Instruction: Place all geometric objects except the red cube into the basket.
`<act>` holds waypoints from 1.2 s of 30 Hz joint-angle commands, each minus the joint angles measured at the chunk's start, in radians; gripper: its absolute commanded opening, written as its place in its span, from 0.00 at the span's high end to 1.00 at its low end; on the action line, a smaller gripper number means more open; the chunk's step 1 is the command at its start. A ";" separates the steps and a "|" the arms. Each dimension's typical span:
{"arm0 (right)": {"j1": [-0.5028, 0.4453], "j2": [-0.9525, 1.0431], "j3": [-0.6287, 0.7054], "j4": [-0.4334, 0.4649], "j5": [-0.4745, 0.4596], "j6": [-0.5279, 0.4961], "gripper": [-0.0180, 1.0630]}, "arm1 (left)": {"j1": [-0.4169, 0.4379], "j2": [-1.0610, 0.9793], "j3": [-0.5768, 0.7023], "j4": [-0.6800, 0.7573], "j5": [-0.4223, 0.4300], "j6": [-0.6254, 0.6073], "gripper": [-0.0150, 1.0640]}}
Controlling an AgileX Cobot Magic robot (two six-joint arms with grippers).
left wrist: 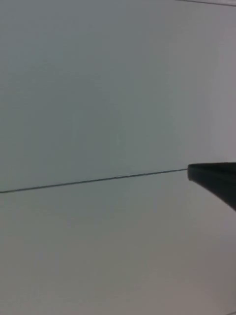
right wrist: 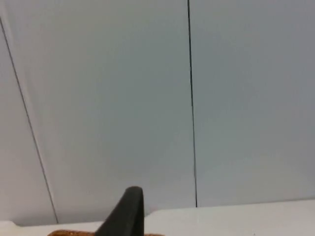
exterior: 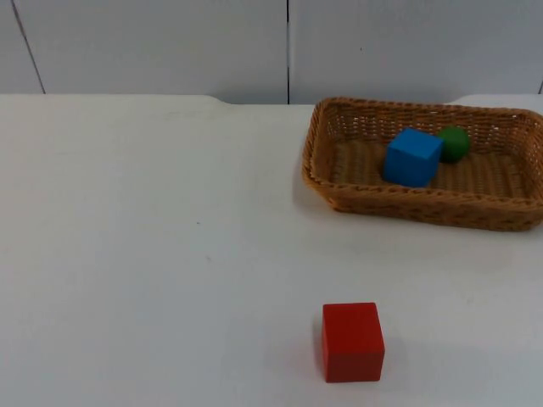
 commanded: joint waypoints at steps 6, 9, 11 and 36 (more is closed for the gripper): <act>-0.133 -0.151 0.005 0.021 0.015 -0.175 0.01 | -0.003 -0.122 0.088 0.025 0.073 -0.028 0.01; -0.205 -0.190 0.005 0.168 0.016 -0.301 0.01 | -0.003 -0.158 0.107 0.007 0.048 -0.030 0.01; -0.243 -0.224 0.011 0.228 0.019 -0.381 0.01 | -0.003 -0.181 0.126 0.033 0.046 -0.024 0.01; -0.279 -0.302 0.063 0.646 0.291 -0.623 0.01 | 0.058 -0.570 0.255 -0.518 0.516 0.457 0.01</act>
